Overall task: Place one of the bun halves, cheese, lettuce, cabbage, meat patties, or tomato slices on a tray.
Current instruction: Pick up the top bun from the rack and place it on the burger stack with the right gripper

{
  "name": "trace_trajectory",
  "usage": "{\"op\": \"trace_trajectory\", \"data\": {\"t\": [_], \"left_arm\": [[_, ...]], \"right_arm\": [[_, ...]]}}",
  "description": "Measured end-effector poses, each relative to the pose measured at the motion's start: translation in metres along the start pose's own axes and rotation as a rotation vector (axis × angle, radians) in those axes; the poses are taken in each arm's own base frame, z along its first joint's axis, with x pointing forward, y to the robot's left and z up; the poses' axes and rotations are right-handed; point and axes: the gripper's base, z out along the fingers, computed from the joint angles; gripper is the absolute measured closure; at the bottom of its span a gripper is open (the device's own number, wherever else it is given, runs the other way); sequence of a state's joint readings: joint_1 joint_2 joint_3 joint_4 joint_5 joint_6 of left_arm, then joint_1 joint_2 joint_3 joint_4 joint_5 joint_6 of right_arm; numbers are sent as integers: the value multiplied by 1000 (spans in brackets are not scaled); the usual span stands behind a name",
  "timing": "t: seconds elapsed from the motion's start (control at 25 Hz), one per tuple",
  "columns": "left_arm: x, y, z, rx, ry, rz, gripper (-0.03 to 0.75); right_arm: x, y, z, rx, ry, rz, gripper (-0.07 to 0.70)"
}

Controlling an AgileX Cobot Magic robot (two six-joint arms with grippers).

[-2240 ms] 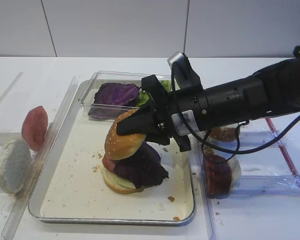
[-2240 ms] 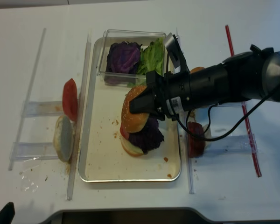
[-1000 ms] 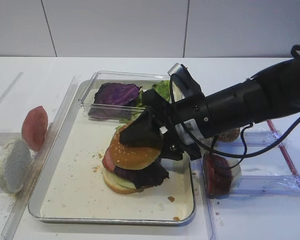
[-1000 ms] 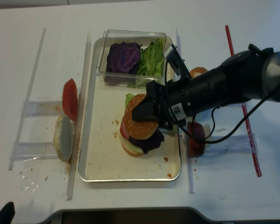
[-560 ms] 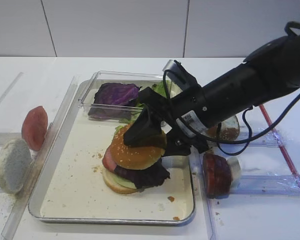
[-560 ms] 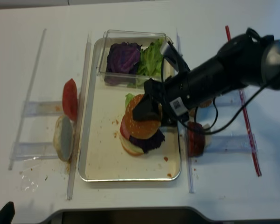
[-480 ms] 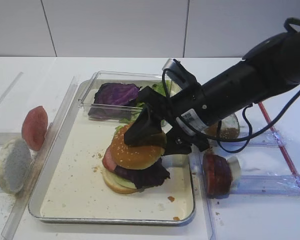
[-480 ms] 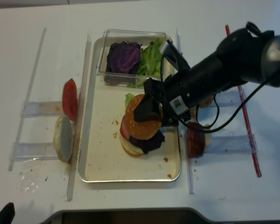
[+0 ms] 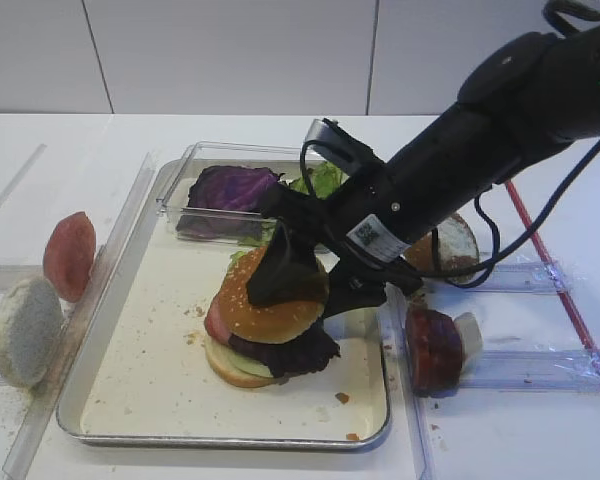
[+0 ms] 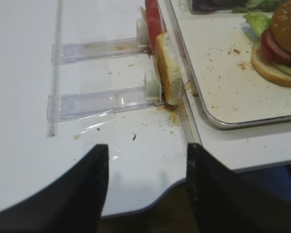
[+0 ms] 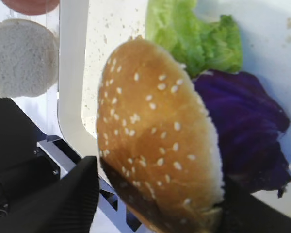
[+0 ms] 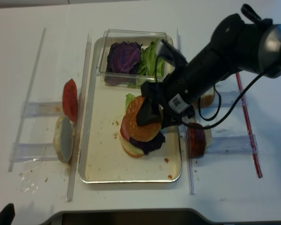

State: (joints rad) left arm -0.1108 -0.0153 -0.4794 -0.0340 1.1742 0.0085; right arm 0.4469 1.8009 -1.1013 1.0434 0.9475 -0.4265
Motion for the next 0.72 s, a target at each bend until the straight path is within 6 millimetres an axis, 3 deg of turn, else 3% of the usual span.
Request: {"op": "trace_trajectory", "data": {"t": [0.72], "left_arm": [[0,0,0,0,0,0,365]], "right_arm": [[-4,15,-8,202,100,-68,180]]}}
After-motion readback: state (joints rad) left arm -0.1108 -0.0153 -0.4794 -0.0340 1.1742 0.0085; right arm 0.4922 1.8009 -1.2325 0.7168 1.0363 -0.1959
